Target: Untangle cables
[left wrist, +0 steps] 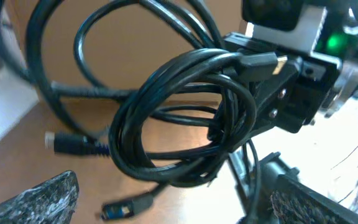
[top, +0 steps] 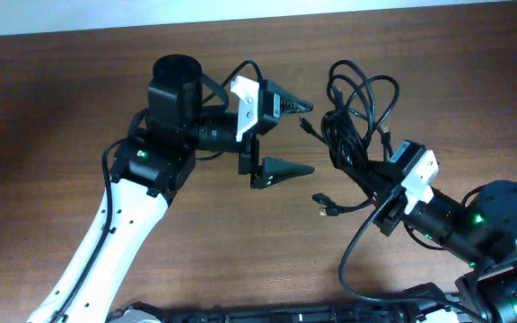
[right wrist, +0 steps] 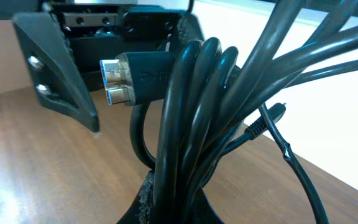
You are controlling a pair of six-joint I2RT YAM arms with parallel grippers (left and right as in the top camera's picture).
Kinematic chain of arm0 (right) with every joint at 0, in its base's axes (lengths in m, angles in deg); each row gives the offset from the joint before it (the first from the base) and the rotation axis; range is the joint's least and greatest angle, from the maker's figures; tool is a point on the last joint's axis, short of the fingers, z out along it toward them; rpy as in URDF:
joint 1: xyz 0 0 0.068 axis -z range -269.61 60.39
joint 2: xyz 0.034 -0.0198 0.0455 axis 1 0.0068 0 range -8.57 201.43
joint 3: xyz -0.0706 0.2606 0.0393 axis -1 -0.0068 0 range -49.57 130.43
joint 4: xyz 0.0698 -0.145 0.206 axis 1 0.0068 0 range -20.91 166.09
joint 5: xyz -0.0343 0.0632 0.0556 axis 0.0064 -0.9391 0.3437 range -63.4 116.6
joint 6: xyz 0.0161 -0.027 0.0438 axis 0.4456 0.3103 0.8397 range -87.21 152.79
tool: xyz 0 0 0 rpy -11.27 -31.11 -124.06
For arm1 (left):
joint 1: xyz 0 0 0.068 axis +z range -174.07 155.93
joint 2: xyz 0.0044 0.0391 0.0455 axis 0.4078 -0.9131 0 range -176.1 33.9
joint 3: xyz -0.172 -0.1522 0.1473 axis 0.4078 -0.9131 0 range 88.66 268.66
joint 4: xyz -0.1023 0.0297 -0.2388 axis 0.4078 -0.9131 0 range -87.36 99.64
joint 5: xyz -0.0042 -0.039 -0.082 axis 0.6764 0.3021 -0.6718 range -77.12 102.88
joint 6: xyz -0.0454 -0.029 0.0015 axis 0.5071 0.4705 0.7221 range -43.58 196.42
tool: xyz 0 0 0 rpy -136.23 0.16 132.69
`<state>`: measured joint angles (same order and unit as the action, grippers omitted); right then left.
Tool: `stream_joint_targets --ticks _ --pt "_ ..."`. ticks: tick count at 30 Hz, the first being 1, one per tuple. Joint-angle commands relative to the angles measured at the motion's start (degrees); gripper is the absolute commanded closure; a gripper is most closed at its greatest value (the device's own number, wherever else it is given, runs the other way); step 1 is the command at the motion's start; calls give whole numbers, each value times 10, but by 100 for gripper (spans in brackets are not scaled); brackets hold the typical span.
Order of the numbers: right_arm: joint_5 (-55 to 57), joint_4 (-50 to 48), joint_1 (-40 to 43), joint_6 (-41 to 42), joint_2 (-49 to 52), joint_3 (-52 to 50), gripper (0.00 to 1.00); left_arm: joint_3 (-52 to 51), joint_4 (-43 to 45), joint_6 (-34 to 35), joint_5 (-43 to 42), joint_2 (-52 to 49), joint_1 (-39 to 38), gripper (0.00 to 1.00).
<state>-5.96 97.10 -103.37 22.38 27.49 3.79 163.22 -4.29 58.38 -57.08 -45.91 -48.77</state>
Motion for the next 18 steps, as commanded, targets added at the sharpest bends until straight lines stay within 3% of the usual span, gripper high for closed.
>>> stream_joint_targets --ticks 1,6,11,16,18 --pt "-35 -8 -1 4 -6 10 96 5 1 -149 -15 5 -15 1" --pt "-33 -8 -1 -2 -6 10 96 5 3 -226 -15 8 -31 0" --pt "-33 -7 -1 -2 -5 10 96 5 28 -226 -15 8 -48 1" --pt "-45 -5 -1 -2 -4 10 96 5 43 -226 -14 8 -69 17" --pt "-46 -4 -1 -2 -4 10 96 5 42 -226 -14 8 -75 29"
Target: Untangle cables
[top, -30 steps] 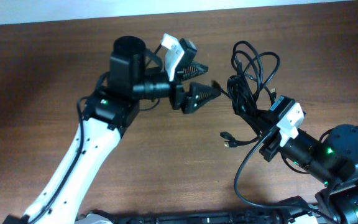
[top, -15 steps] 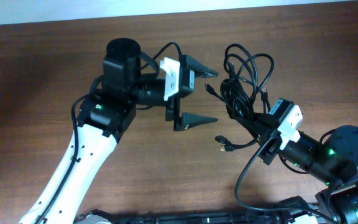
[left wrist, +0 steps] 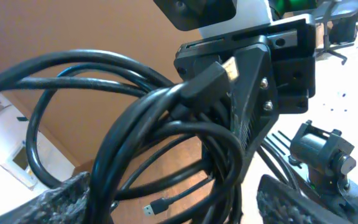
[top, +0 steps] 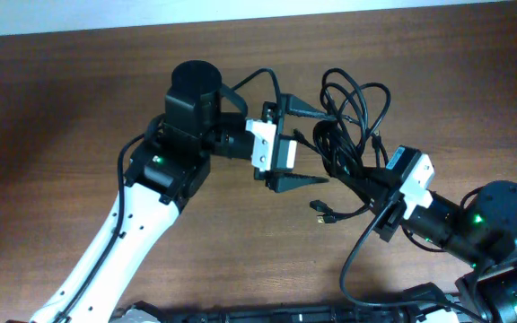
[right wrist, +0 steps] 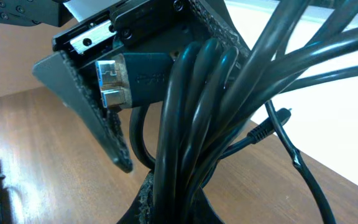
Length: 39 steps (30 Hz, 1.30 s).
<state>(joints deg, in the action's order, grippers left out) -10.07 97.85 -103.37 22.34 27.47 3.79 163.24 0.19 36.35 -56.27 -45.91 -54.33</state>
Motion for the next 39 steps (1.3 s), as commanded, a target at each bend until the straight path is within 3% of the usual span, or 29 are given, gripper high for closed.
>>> stream_joint_targets --ticks 1,4,7,8,9,10,12,14,20,26,27,29,35,39 --pt "-5 -11 -1 -2 -4 10 96 5 -2 -6 -21 8 -23 32" --pt "-5 -11 -1 -2 -4 10 96 5 -2 -6 -19 8 -28 43" --pt "-2 -11 -1 -2 -4 10 95 5 -3 -5 -18 8 -28 71" --pt "-1 -11 -1 -2 -4 10 88 5 -3 -5 -18 8 -28 81" --pt "4 -11 -1 -2 -4 10 74 5 -3 -5 -17 8 -28 95" --pt "7 -11 -1 -2 -4 10 74 5 -3 -5 -15 8 -27 100" --pt "18 -11 -1 -2 -4 10 69 5 -7 5 2 8 -26 100" --pt "30 -11 -1 -2 -4 10 41 5 -8 34 36 8 -26 100" --pt "68 2 -1 -2 -4 10 9 5 -27 102 179 8 -26 100" --pt "172 45 -1 -2 -4 10 8 5 -31 170 278 8 -26 100" --pt "191 50 -1 -2 -4 10 2 5 -31 190 299 9 -26 100" --pt "221 56 -1 -1 -4 10 1 5 -31 221 332 11 -26 100" --pt "254 74 -1 -1 -4 10 1 5 -28 260 345 13 -26 100" --pt "333 77 -1 131 -4 10 1 5 -16 313 345 14 -26 100"
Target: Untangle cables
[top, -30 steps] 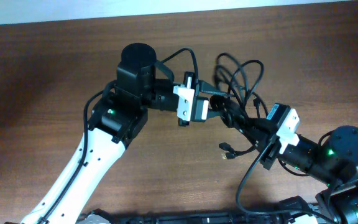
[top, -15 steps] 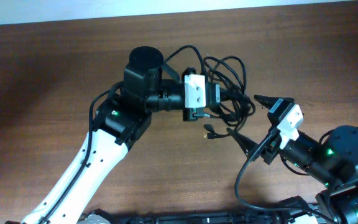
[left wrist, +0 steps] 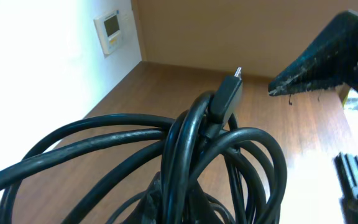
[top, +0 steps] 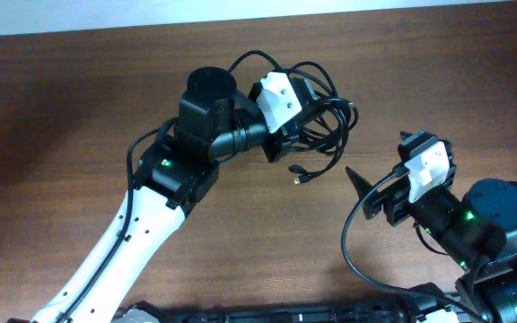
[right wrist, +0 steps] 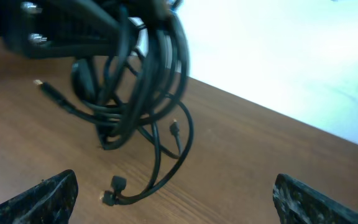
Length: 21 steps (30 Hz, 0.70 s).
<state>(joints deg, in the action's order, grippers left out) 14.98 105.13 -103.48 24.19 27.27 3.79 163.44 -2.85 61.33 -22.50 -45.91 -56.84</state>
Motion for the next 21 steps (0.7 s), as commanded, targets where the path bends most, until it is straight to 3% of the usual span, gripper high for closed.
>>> stream_joint_targets --ticks 1,5,10,19,21 --pt "102 7 0 147 -2 10 1 3 18 81 7 14 -1 100" --pt "123 8 0 199 -2 10 1 3 25 132 4 15 -1 100" --pt "115 -5 0 198 -2 10 0 3 30 129 -81 15 -1 100" --pt "-42 -33 0 133 -2 10 10 3 35 129 -85 15 0 100" --pt "-45 -33 0 133 -2 10 10 3 44 129 -121 15 0 100"
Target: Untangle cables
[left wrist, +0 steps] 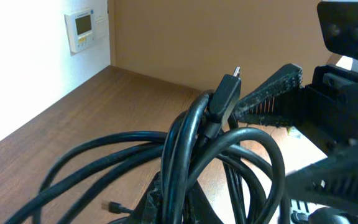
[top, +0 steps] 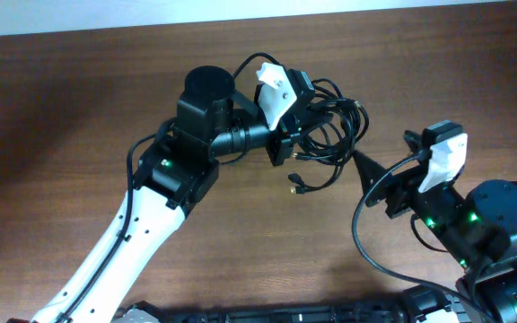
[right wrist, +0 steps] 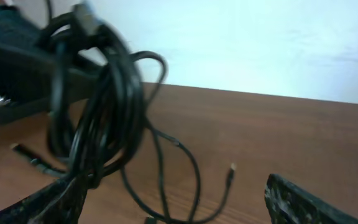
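A tangle of black cables (top: 326,133) hangs from my left gripper (top: 287,126) above the table's middle. Seen from the left wrist, that gripper (left wrist: 180,206) is shut on several strands of the bundle (left wrist: 185,149), and a plug (left wrist: 227,94) sticks up from it. A loose end with a gold plug (top: 294,187) dangles below. My right gripper (top: 386,161) stands open just right of the bundle, one fingertip (top: 358,157) nearly at the loops. The right wrist view has the bundle (right wrist: 98,124) ahead on the left, between its spread fingers (right wrist: 303,200).
The brown wooden table (top: 79,99) runs under both arms. The left arm's white link (top: 124,242) crosses the front left. A thin strand with a small plug (right wrist: 230,168) trails down towards the table. A loose black lead (top: 366,260) curls beside the right arm.
My right gripper, still open, has moved up and towards the bundle, its fingertip now close to the loops. The left gripper keeps its hold, and the bundle has shifted slightly to the right.
First my right gripper held the bundle while the left stood open to its left. Then the open left fingers were round the bundle. Later the left was shut on it further back, and the right was open and apart. Now the right is close again.
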You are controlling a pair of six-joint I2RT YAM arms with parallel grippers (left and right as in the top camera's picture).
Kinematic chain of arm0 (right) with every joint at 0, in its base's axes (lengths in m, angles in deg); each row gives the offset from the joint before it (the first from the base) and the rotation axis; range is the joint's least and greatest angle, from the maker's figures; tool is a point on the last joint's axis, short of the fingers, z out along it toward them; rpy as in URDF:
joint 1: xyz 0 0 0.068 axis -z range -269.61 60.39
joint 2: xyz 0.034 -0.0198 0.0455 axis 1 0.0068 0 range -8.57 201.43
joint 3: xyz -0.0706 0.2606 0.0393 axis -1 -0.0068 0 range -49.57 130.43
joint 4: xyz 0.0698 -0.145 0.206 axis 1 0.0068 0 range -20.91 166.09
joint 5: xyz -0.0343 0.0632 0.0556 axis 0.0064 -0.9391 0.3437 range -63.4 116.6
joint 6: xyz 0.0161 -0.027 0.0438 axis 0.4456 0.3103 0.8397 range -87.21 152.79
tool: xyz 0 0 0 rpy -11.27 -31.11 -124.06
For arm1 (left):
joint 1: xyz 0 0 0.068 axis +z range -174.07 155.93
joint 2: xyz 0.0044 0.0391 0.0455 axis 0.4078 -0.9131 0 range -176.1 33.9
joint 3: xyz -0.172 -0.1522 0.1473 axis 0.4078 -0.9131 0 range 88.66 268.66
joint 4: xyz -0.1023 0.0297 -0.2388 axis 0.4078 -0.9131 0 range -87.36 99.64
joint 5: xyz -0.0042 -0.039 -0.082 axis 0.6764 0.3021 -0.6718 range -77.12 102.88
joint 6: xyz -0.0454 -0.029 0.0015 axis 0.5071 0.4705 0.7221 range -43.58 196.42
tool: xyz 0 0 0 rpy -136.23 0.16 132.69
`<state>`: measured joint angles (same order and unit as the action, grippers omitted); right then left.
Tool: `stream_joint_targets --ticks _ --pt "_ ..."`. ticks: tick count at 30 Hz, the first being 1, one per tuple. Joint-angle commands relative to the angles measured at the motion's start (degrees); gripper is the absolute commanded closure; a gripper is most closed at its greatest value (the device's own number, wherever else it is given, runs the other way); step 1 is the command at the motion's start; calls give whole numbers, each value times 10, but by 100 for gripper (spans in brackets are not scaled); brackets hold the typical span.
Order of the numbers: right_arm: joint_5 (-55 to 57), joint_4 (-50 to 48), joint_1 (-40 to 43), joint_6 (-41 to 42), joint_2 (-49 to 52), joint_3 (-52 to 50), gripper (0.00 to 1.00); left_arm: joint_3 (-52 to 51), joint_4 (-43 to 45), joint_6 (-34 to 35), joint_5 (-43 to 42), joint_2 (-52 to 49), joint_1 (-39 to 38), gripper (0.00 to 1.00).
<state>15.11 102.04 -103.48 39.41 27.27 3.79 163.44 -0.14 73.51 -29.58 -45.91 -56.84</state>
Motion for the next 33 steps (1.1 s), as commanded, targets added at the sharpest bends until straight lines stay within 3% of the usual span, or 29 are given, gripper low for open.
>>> stream_joint_targets --ticks 1,7,18,20,29,33 --pt "-46 -2 0 -19 -2 10 10 3 23 7 -71 15 0 100" --pt "-49 -7 0 -19 -2 10 10 3 37 -13 -177 15 0 100" --pt "-105 -21 0 -20 -2 10 10 3 16 -14 -213 15 0 100" --pt "-102 -19 0 -52 -2 10 10 3 16 -14 -238 15 0 100" --pt "120 60 0 -64 -2 10 11 3 64 -14 -420 15 27 100" --pt "151 76 0 -62 -2 10 11 3 68 -14 -435 15 37 100"
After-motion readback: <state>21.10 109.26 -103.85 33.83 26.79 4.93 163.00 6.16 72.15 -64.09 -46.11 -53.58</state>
